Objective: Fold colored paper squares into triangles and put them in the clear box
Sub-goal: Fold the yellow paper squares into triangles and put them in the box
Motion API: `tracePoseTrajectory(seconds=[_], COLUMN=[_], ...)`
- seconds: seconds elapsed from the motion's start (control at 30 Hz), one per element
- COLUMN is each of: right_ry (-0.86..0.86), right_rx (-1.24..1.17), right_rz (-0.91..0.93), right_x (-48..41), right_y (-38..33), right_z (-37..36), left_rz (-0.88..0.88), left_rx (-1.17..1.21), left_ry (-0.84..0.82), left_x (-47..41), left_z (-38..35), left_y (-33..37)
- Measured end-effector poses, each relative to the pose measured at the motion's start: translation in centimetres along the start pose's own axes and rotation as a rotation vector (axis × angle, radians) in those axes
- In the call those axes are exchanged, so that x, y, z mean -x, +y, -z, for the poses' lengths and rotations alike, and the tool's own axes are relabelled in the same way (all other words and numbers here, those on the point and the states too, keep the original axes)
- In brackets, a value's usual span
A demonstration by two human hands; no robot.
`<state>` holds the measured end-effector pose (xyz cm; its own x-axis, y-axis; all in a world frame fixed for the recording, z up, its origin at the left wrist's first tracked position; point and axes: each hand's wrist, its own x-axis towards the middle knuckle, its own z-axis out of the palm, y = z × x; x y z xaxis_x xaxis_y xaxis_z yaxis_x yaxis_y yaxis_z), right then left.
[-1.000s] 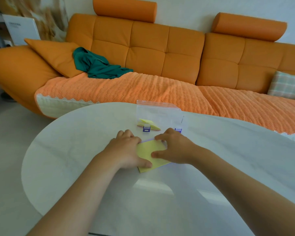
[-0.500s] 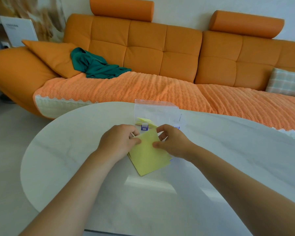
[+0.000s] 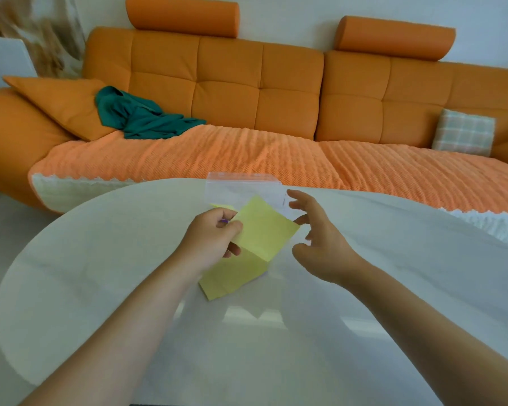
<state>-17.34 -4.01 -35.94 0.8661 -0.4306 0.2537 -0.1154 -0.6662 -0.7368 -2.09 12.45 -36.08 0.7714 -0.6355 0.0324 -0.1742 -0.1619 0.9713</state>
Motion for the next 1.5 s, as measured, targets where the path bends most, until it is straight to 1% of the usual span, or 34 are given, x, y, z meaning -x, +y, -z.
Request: tracePoseTrajectory(seconds=[0.07, 0.13, 0.2, 0.27, 0.37, 0.47, 0.6, 0.7, 0.8, 0.9, 0.97, 1.07, 1.23, 1.33, 1.5], right_ry=[0.026, 0.074, 0.138, 0.181, 0.173, 0.113, 0.053, 0.057, 0.085, 0.087, 0.087, 0.109, 0.087, 0.086, 0.068], right_rx=[0.177, 0.319, 0.386, 0.394, 0.337, 0.245, -0.043, -0.116, -0.151, -0.207, -0.254, -0.318, -0.326, -0.346, -0.332], right_rz=[0.159, 0.273, 0.329, 0.343, 0.27, 0.151, -0.075, -0.156, -0.161, -0.182, -0.201, -0.231, -0.338, -0.334, -0.304], right_x=[1.2, 2.1, 2.7, 2.9, 3.0, 2.8, 2.4, 2.3, 2.5, 2.7, 2.8, 2.8, 2.7, 2.7, 2.7], right_y=[0.6, 1.3, 1.7, 1.9, 2.2, 2.6, 2.7, 2.8, 3.0, 2.9, 2.9, 2.8, 2.9, 2.9, 2.9], right_z=[0.9, 1.6, 2.0, 2.4, 2.8, 3.4, 4.1, 4.2, 4.3, 4.4, 4.4, 4.2, 4.3, 4.1, 3.6], left_rz=[0.068, 0.108, 0.12, 0.116, 0.059, 0.022, -0.002, -0.001, 0.023, -0.106, -0.144, -0.129, -0.15, -0.169, -0.261], left_rx=[0.072, 0.104, 0.101, 0.072, -0.022, -0.021, -0.011, -0.03, 0.047, -0.031, -0.046, -0.035, -0.112, -0.15, -0.236], left_ry=[-0.004, -0.044, -0.101, -0.138, -0.172, -0.261, -0.36, -0.391, -0.366, -0.3, -0.232, -0.203, -0.166, -0.128, -0.088], left_x=[0.1, 0.1, 0.3, 0.4, 0.4, 0.5, 1.1, 1.3, 1.6, 1.9, 1.9, 2.0, 1.9, 1.9, 2.4], left_z=[-0.9, -1.9, -3.1, -4.0, -4.8, -5.3, -6.0, -6.5, -7.2, -7.9, -8.3, -8.6, -8.5, -8.6, -9.1], left_y=[0.1, 0.3, 0.5, 0.6, 0.6, 0.6, 0.4, 0.4, 0.9, 0.6, 0.4, 0.4, -0.1, -0.1, 0.0])
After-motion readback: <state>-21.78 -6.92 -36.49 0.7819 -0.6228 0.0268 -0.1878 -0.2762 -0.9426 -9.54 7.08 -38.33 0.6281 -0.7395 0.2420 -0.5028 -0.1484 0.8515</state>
